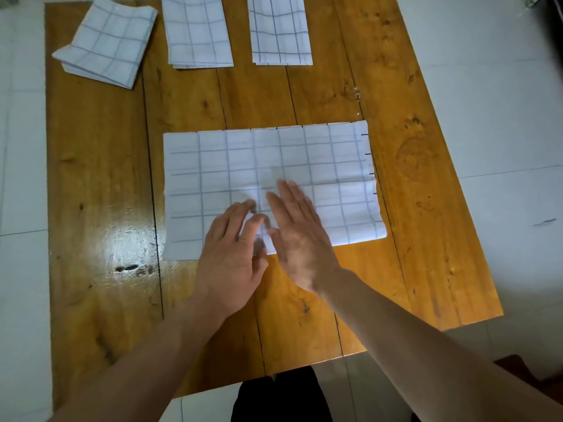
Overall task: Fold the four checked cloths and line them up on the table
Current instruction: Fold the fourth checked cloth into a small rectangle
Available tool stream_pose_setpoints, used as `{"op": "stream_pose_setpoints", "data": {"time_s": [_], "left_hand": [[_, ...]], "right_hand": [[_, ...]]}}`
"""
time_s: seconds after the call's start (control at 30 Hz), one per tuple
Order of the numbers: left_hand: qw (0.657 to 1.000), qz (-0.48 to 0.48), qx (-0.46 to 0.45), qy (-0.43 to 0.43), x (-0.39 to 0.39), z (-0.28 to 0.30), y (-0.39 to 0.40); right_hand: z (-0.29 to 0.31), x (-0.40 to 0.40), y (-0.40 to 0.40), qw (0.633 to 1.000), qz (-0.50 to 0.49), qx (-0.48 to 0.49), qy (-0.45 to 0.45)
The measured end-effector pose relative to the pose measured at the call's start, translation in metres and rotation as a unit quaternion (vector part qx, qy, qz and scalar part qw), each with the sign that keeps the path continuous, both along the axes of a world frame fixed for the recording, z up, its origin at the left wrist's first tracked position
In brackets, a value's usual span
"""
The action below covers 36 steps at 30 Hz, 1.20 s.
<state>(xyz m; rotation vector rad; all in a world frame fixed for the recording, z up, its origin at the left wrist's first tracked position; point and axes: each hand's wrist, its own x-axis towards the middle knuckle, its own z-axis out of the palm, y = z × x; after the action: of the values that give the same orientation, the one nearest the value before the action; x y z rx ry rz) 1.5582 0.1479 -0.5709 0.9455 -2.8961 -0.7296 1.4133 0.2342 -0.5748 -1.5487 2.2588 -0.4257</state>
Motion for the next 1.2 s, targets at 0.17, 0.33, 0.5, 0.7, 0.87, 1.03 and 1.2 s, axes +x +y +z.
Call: {"op": "stream_pose_setpoints", "data": {"time_s": [0.17,0.33,0.5,0.7,0.87,1.03,1.2], "left_hand": [[1.0,-0.01,-0.021,-0.02,0.02,-0.01,-0.007],[0.998,0.031,-0.038,-0.036,0.051,-0.015,-0.016],[0.996,0.075,-0.032,-0.033,0.073,-0.014,-0.027],[0.998,0.057,-0.029,-0.024,0.093,-0.011,-0.043],[0.999,0.02,-0.025,-0.012,0.099,0.006,-0.056],[0.999,-0.034,-0.024,-0.026,0.093,0.02,-0.066],[0.978,-0.132,-0.09,-0.138,0.073,0.028,-0.07]], "right_hand": [[-0.013,0.0,0.009,0.999,0.0,0.034,0.035],[-0.012,-0.007,0.02,0.993,-0.015,0.079,0.08],[-0.01,-0.01,0.026,0.991,-0.02,0.105,0.084],[-0.007,-0.009,0.026,0.993,-0.021,0.096,0.071],[-0.007,-0.006,0.025,0.997,-0.037,0.052,0.036],[-0.006,0.003,0.023,0.998,-0.06,0.003,0.03],[-0.005,0.011,0.023,0.997,-0.041,0.045,0.04]]}}
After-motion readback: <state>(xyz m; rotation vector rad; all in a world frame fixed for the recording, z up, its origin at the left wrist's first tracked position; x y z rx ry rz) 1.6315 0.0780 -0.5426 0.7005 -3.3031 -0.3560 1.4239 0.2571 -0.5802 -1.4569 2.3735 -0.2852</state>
